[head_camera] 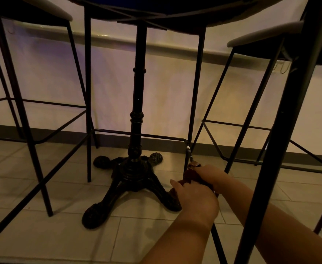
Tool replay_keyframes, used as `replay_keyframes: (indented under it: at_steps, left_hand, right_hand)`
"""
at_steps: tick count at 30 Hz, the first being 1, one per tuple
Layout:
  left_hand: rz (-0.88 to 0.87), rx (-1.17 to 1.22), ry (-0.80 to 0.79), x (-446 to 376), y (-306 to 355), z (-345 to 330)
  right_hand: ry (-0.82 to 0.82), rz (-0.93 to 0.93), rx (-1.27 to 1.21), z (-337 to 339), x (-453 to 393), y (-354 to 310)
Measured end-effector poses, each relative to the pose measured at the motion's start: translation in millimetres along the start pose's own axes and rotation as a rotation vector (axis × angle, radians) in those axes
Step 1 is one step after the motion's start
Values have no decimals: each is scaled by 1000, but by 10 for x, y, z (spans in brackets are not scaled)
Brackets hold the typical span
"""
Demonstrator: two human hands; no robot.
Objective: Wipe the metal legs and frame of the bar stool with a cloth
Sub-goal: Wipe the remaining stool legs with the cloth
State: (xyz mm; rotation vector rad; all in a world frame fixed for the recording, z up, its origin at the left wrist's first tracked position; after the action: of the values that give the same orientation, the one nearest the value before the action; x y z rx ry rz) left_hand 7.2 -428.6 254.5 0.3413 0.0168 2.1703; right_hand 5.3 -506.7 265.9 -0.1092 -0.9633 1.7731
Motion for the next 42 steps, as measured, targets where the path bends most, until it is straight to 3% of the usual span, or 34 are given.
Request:
replay_keyframes:
  at_steps: [4,8,10,13,16,20,25,32,36,42]
  left_hand:
    - [4,-56,-24,-16,24,29]
    - [-1,-130,-79,-58,33,76]
    - [-17,-158,-85,-83,33,87]
    - [-17,-126,-23,-84,37,42]
    - [16,-89,19,-83,24,1]
    - [34,-89,20,-118,19,-22]
    - [40,-117,-6,-175,18,-7]
    - [-3,-170,17,-227,1,3]
    - [24,-105,35,-305,-26,-48]
    - [22,-127,48,-408,-9,-63]
  right_hand:
    - [8,-48,-249,-12,-20,65]
    - [-90,108,-310,15,27,171]
    - [-119,156,-213,41,64,179]
    - [-84,175,174,51,55,84]
    - [-38,145,252,30,16,-46]
    - [-49,-28,-247,23,-129,-57]
    - [-73,-72,-514,-4,-204,55]
    - [-65,40,-187,-12,-264,-79]
    - [-84,-25,-288,-12,-357,-93]
    - [-64,42,-369,54,-357,9]
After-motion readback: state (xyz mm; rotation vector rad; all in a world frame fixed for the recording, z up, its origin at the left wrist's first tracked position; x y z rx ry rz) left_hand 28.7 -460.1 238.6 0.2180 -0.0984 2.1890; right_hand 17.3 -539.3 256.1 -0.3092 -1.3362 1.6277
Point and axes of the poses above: each hand's wrist, its own x-axis away from the middle knuckle, its own z-axis out of the back of the hand, y = z × x, the point moved 1 cm from there along -x, towards the middle knuckle
